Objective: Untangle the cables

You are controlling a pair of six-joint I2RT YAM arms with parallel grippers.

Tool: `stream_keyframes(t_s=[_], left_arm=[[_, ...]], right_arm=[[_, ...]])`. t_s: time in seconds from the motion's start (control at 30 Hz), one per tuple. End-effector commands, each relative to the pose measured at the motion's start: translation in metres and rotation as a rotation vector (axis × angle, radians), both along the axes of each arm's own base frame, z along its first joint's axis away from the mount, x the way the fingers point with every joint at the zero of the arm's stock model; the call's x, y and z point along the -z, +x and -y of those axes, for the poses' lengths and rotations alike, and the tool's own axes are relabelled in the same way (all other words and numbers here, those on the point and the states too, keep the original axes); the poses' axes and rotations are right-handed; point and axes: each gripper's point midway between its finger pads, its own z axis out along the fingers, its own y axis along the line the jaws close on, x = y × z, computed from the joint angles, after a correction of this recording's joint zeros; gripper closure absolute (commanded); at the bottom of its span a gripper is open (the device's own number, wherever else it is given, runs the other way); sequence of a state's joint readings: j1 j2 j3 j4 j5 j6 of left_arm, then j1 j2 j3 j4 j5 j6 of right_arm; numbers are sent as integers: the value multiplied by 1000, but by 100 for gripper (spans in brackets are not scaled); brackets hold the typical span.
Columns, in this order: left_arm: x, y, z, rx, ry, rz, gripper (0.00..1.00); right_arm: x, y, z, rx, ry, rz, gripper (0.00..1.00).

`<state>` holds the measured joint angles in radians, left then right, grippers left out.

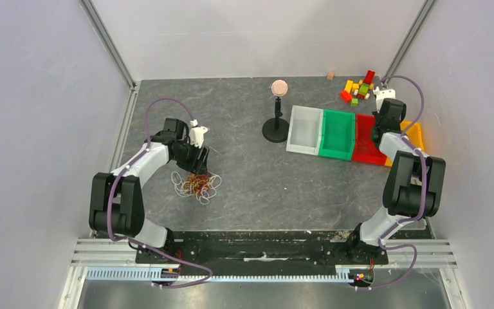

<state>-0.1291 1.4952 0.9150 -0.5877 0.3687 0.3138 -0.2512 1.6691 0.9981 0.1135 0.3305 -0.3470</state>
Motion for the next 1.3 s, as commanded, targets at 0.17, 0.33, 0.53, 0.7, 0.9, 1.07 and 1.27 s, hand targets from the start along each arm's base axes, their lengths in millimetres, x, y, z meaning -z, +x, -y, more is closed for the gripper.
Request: stream_keyframes(t_s=[0.17, 0.33, 0.53, 0.7, 0.9, 1.07, 1.27], left_arm=[[3, 6, 2, -32, -23, 0, 34], [0, 6, 2, -36, -21, 9, 34], [-1, 6, 1, -36, -18, 11, 34], [-3, 7, 3, -33, -26, 11, 34], [-15, -4, 3, 44, -21, 19, 29], [-42, -13, 0, 139, -74, 38, 20], [-42, -28, -13, 293, -17, 6, 18]], right_arm=[[-34, 15, 0, -29, -128, 49, 100], [-7, 27, -25, -82, -94, -9, 100], [19, 32, -30, -102, -89, -52, 100], [14, 28, -38, -162, -28, -54, 81], [-33, 26, -44, -221, 87, -5, 46], [-58, 16, -62, -328, 178, -50, 18], [-89, -10, -125, -585, 399, -111, 2]])
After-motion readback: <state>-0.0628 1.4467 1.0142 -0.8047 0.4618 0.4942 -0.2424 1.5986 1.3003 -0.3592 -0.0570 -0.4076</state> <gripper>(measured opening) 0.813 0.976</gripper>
